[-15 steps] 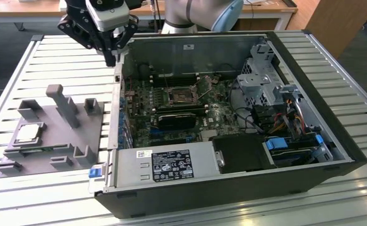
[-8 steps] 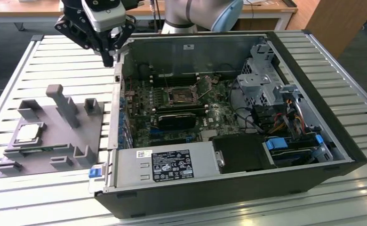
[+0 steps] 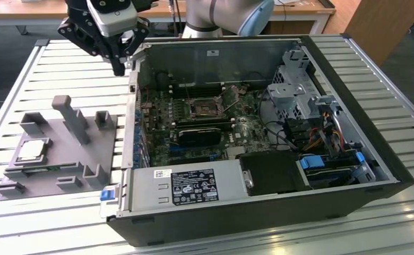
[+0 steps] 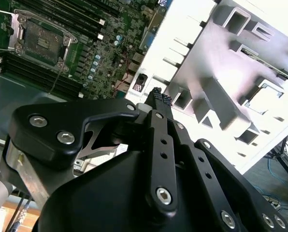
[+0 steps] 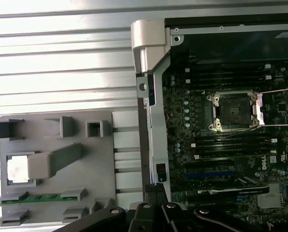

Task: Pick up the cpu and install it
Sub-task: 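Reach for the cpu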

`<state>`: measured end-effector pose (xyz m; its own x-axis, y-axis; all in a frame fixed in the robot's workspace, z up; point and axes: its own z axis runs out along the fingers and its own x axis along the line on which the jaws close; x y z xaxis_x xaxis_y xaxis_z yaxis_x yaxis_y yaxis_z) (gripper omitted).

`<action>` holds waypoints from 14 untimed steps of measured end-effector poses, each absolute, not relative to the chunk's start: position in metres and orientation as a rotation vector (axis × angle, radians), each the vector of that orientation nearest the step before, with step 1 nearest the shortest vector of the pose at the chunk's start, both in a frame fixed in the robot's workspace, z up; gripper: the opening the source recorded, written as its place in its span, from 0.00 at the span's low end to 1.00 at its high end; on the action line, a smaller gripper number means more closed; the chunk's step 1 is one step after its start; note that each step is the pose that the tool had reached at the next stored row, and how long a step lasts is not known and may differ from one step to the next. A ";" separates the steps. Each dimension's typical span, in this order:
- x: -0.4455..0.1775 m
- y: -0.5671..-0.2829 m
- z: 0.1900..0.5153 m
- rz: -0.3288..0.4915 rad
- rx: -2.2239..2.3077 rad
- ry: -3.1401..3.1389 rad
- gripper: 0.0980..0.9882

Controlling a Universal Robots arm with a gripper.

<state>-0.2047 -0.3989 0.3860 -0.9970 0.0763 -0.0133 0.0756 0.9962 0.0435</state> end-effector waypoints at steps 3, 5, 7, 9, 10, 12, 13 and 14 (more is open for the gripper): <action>-0.207 -0.399 0.386 0.067 0.119 3.124 0.01; -0.208 -0.399 0.386 0.067 0.119 3.124 0.01; -0.209 -0.399 0.386 0.067 0.119 3.124 0.01; -0.210 -0.399 0.385 0.067 0.119 3.124 0.01; -0.211 -0.399 0.385 0.067 0.119 3.124 0.01; -0.212 -0.399 0.385 0.067 0.119 3.124 0.01; -0.213 -0.399 0.385 0.067 0.119 3.124 0.01; -0.213 -0.399 0.385 0.067 0.119 3.124 0.01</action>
